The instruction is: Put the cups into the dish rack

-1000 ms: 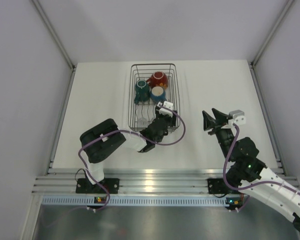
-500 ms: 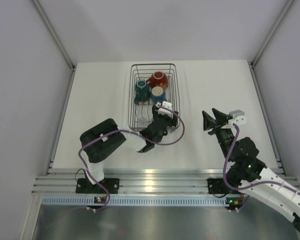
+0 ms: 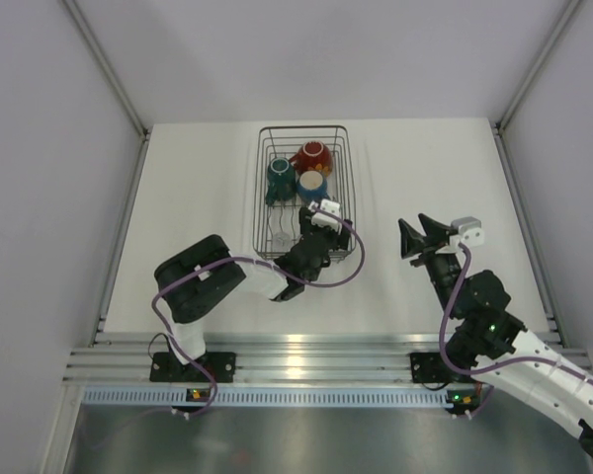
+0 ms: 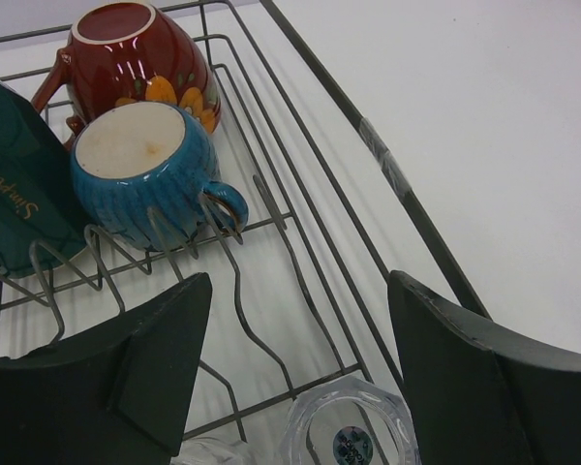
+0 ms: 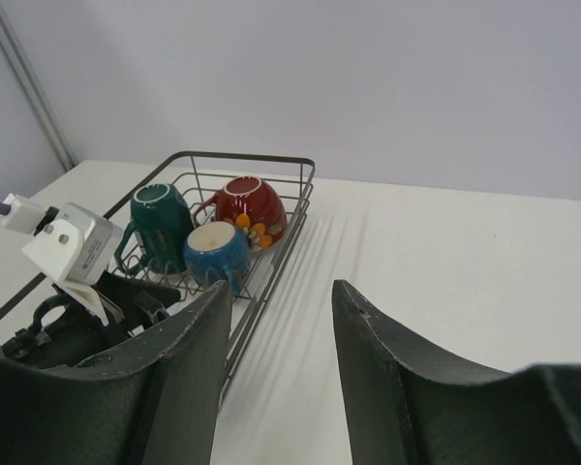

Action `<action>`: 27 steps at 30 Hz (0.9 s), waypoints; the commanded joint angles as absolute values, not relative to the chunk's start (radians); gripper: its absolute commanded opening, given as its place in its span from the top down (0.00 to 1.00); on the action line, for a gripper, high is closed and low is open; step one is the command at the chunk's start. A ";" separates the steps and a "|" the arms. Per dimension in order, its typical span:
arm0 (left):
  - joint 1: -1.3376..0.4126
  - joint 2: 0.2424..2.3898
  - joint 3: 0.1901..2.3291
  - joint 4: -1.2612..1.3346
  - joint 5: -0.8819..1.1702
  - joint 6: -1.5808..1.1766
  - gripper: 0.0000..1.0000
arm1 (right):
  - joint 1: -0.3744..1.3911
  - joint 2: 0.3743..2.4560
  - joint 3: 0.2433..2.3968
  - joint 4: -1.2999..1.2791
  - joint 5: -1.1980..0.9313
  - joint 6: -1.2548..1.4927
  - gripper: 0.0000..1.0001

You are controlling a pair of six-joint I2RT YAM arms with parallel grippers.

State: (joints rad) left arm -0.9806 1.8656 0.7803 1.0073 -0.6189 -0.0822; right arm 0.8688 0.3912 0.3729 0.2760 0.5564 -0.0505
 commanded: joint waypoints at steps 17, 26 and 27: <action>-0.977 1.398 0.813 0.857 -0.683 0.060 0.19 | 0.861 0.608 0.495 0.285 0.709 -0.055 0.47; -0.625 1.131 0.741 0.503 -0.538 -0.198 0.18 | 0.485 0.892 0.636 0.183 0.372 0.143 0.47; -0.602 1.108 0.729 0.468 -0.532 -0.201 0.18 | 0.454 0.908 0.643 0.180 0.304 0.165 0.47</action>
